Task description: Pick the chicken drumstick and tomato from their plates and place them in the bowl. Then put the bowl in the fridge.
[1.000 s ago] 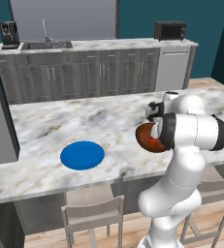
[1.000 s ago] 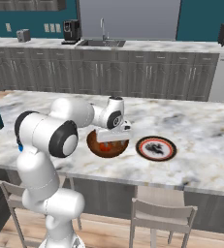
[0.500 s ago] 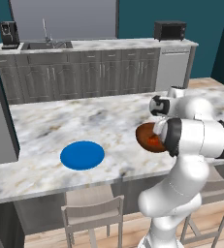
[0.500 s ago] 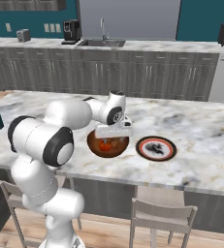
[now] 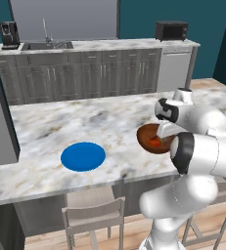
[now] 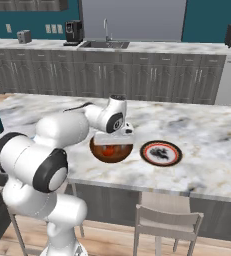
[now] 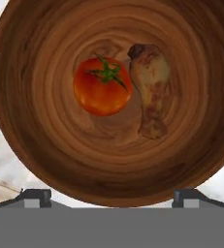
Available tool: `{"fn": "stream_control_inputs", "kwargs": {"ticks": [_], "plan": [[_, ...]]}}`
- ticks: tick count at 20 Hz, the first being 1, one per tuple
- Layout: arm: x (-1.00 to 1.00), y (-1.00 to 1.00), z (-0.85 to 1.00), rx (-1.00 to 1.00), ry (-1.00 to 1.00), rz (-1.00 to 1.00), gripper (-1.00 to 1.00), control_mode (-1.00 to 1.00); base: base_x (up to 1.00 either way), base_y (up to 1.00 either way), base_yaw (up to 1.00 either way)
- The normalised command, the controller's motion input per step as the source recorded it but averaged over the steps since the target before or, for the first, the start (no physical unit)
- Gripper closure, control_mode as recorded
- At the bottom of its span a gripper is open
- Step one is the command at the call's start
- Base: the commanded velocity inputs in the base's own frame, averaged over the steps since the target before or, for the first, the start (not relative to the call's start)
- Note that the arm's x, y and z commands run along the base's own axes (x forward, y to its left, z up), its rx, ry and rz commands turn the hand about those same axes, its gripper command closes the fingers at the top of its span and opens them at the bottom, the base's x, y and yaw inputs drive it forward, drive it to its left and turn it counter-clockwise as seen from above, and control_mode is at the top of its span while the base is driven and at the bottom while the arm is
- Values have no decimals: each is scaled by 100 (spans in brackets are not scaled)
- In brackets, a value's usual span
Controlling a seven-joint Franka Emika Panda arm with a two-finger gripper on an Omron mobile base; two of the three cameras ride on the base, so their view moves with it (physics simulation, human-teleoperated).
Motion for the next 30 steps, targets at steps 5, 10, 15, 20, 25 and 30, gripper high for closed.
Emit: {"fn": "stream_control_inputs", "kwargs": {"ticks": [5, 10, 15, 20, 25, 30], "plan": [[-34, 0, 0, 0, 0, -31, -100, -100, 0, 0, 0], [-15, 0, 0, 0, 0, -39, -100, -100, 0, 0, 0], [1, 0, 0, 0, 0, -56, -100, -100, 0, 0, 0], [7, -3, -1, 0, 1, -56, -100, -100, 0, 0, 0], [19, -4, -11, 1, 3, -34, -100, -100, 0, 0, 0], [21, -2, -23, 4, 0, -16, -100, -100, 0, 0, 0]]}}
